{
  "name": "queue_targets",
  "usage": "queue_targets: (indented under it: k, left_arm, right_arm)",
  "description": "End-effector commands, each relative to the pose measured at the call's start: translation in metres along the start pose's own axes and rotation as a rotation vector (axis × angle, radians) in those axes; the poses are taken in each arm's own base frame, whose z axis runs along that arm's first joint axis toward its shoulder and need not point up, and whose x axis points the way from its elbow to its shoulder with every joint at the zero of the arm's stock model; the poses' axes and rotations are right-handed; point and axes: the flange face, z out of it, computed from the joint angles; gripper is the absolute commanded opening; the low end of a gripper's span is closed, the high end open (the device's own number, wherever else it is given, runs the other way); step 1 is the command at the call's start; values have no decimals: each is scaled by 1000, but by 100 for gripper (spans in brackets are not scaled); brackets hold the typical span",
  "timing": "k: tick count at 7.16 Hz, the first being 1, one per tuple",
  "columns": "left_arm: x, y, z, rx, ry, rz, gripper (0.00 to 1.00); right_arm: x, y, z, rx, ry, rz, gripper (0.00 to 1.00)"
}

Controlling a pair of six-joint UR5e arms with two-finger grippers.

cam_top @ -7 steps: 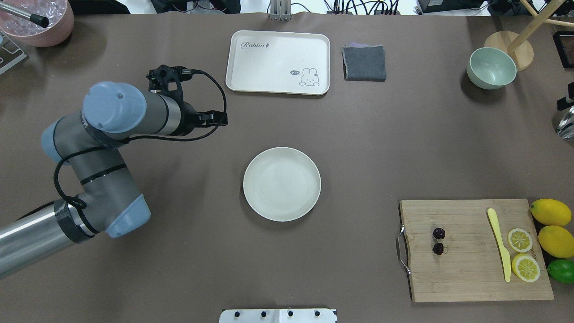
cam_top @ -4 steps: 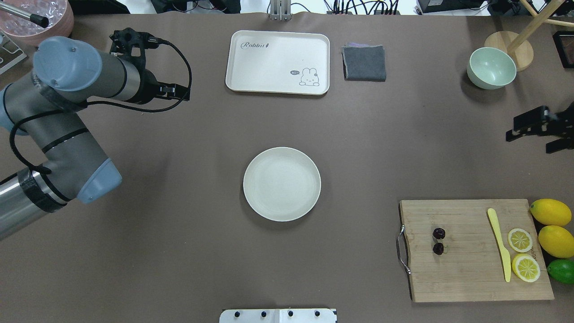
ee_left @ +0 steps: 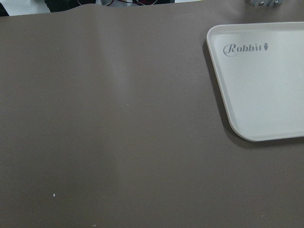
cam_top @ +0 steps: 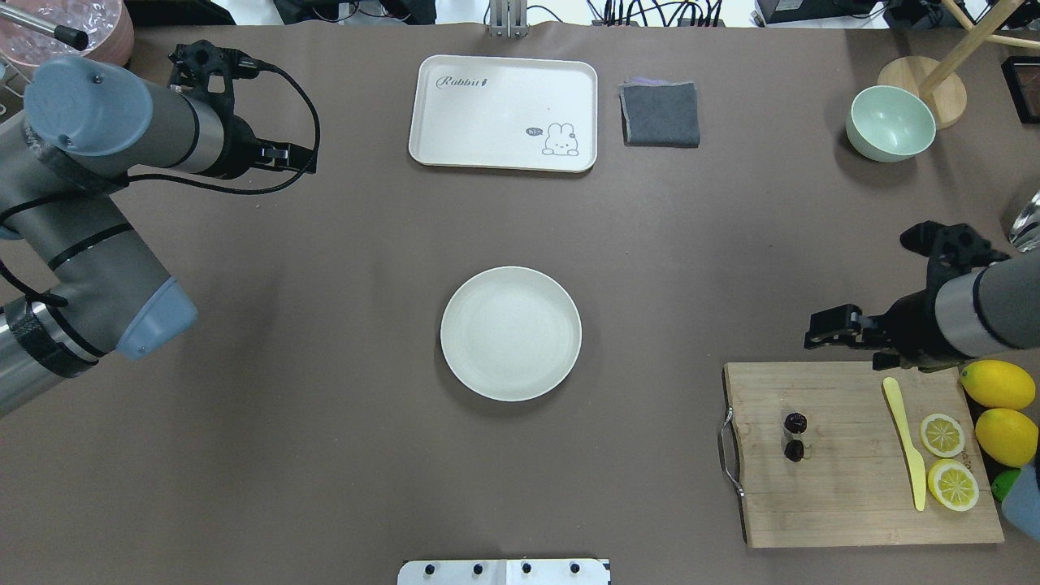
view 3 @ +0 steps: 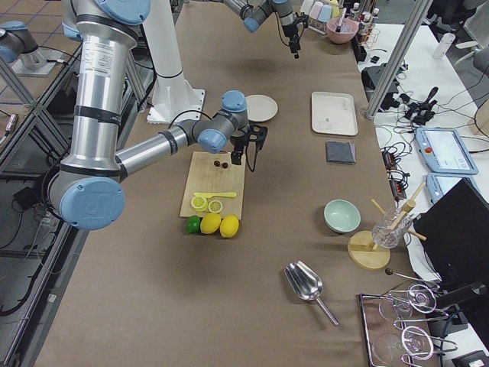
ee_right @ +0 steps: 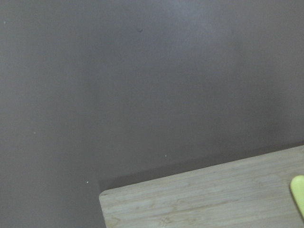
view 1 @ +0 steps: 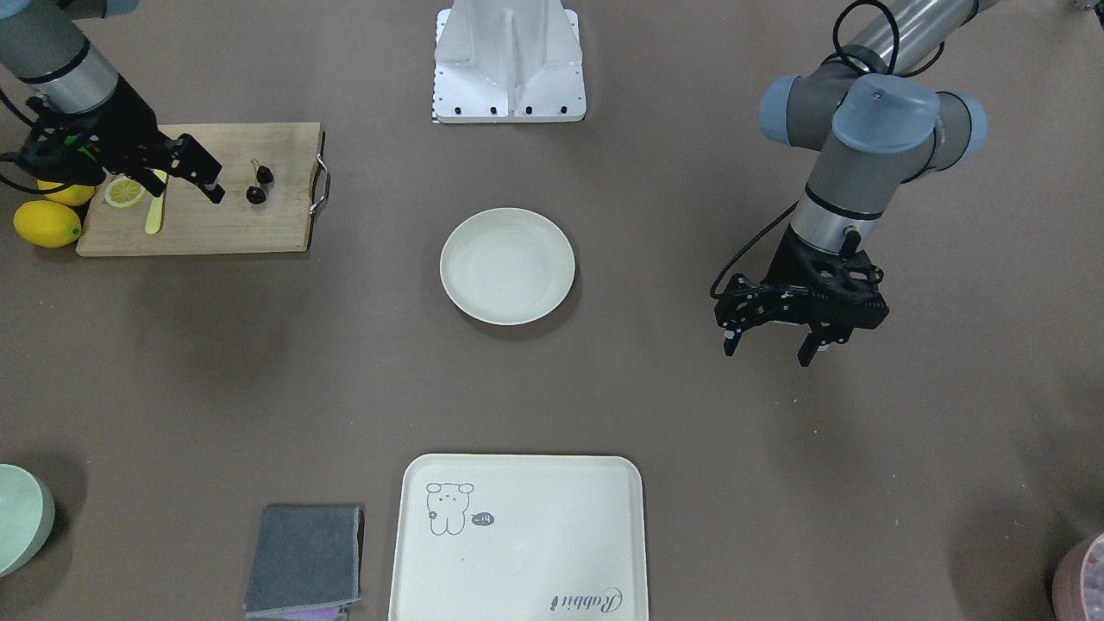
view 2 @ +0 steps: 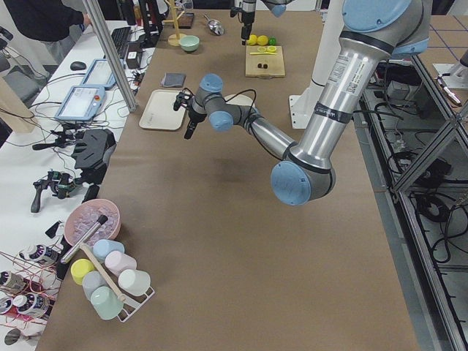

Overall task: Place red cherry on plate
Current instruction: 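Lower the right gripper onto the dark red cherries and grasp their stem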

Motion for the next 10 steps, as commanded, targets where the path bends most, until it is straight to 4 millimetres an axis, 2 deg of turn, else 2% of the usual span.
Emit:
queue_targets:
  k: [1,3,5,6,10]
  left_arm:
    - [-23,1,2,-5,-28,-18,98]
    - [-35,-5,1,2,-43,-29,98]
    - [-39,-7,2,2,-50,5,98]
    - [-39,-8,1,4,-50,7,98]
    - [-39,-9,0,4,-48,6,98]
  right_arm:
    - [-18,49,34,-28,21,-35,100]
    - [-17,70,47,-71,42,-68,99]
    - [-3,82,57,-97,80,-84,95]
    - [2,83,59,-102,91,-84,89]
    - [5,81,61,-100,101,-79,12]
